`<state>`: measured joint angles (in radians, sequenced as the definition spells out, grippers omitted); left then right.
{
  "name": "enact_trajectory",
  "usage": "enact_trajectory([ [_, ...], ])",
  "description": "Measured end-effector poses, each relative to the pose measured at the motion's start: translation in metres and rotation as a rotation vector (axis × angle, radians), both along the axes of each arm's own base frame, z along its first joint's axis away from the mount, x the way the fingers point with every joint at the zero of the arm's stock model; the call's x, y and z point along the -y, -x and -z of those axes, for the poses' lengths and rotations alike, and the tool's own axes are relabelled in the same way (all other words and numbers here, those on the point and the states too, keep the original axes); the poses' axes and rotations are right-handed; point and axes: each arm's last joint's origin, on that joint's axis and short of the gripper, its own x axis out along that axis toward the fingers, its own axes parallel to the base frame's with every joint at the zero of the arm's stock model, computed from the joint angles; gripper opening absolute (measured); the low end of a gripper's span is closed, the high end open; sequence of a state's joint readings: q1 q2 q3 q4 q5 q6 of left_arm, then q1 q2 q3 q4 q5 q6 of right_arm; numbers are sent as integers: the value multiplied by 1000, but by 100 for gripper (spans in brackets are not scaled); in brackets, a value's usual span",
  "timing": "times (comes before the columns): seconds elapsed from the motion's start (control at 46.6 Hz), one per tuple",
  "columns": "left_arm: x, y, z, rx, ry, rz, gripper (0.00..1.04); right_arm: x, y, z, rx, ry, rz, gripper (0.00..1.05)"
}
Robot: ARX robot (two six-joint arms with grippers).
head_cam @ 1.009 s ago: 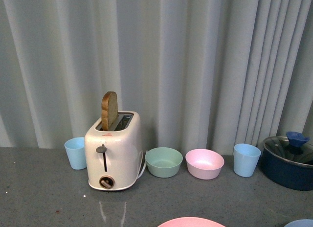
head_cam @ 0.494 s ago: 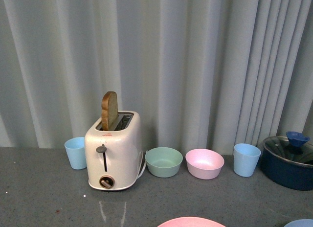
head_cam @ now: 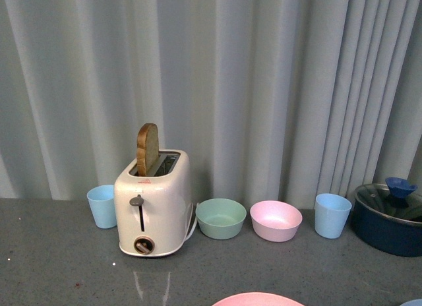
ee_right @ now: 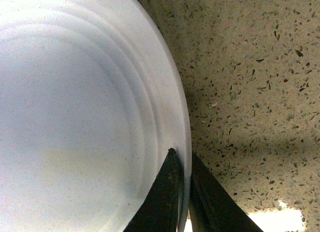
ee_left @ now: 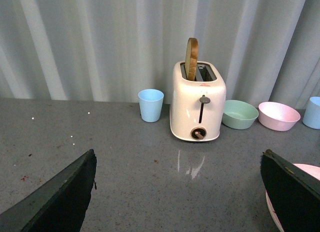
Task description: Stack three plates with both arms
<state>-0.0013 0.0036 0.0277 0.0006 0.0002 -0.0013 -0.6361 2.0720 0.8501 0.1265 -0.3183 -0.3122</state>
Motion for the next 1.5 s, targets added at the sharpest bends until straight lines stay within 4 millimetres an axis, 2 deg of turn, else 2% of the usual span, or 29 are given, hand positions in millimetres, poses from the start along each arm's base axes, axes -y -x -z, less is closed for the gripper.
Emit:
enact_trajectory([
  [0.236,0,0,0,0,0,0,98,4,3,-8,31,-14,10,3],
  [0.429,0,0,0,0,0,0,98,7,4,-47,118,29,9,3],
  [0.537,0,0,0,0,0,0,98,3,5,-80,203,46,-4,3],
  [0.644,0,0,0,0,0,0,98,-5,2,-105,278,56,-23,3],
  [0.709,0,0,0,0,0,0,98,-19,-2,-124,337,57,-58,3],
  [0.773,0,0,0,0,0,0,98,-33,-5,-132,373,42,-86,3],
  [0.88,0,0,0,0,0,0,98,-56,-9,-134,405,9,-130,3],
  [1.117,0,0,0,0,0,0,98,-147,-14,-113,409,-119,-287,3],
  [1.245,0,0,0,0,0,0,98,-185,-12,-102,398,-185,-357,3],
  [1.331,0,0,0,0,0,0,98,-195,-13,-92,373,-220,-355,3],
  [1.503,0,0,0,0,0,0,98,-198,-13,-72,313,-274,-317,3],
])
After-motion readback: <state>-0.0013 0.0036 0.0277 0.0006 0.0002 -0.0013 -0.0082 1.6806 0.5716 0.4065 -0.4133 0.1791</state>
